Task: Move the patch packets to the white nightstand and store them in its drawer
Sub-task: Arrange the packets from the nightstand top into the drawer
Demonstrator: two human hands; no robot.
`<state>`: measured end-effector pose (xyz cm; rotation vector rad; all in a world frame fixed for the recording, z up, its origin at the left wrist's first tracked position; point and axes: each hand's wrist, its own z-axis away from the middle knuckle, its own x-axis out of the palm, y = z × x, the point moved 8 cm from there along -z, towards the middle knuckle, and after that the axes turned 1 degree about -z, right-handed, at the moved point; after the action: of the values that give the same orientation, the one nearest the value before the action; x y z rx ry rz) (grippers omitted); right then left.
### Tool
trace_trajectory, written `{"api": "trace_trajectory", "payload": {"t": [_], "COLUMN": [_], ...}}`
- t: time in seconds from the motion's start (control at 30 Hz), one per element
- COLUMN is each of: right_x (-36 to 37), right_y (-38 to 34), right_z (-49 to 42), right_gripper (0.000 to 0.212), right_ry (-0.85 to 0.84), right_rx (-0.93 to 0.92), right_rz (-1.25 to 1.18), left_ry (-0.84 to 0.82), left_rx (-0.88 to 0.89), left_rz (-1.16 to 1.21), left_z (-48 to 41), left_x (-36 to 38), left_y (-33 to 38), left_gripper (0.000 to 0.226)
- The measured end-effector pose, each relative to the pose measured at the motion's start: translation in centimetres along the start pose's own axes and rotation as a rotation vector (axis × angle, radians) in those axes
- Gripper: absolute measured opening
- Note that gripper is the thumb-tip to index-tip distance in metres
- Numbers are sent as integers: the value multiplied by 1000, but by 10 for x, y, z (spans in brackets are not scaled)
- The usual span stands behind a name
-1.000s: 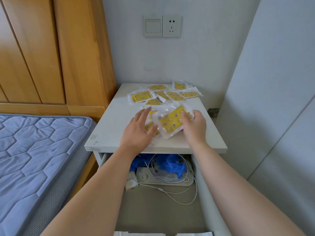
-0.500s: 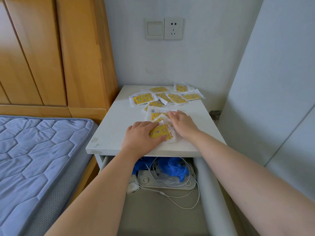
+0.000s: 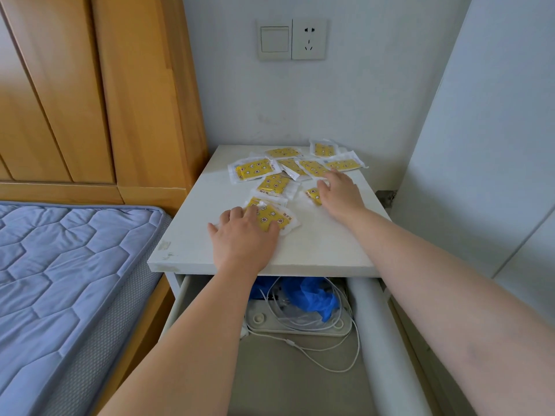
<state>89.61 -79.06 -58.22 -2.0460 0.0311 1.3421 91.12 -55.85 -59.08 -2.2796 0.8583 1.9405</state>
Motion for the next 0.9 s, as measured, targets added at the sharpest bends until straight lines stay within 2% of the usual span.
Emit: {"api": "trace_trajectory", "payload": {"t": [0.17, 0.23, 0.4, 0.5, 0.63, 0.7, 0.77, 0.9], "right_x": [21, 22, 13, 2, -13, -16, -13, -11], "right_y": [0, -3, -7, -15, -15, -10, -10, -23], "right_z": [-13, -9, 23, 53, 81, 84, 89, 101], "right_gripper": [52, 51, 46, 40, 43, 55, 68, 80], "right_ry": [-221, -261, -198, -125, -95, -177, -346, -623], "right_rx": [-23, -34, -50, -128, -146, -85, -36, -166], "right_rz": [202, 231, 205, 154, -137, -224, -270, -53], "left_ry": [-7, -11, -14, -22, -21, -18, -17, -25], "left_rx": [15, 10, 13, 8, 10, 12, 11, 7], "left_rz": [1, 2, -3, 1, -11, -19, -19, -25], "left_z": [0, 0, 1, 1, 2, 3, 3, 4], "left_x": [0, 0, -1, -1, -1, -1, -2, -2], "left_y": [2, 1, 2, 1, 2, 3, 3, 3], "left_gripper": [55, 56, 55, 56, 56, 56, 56, 56]}}
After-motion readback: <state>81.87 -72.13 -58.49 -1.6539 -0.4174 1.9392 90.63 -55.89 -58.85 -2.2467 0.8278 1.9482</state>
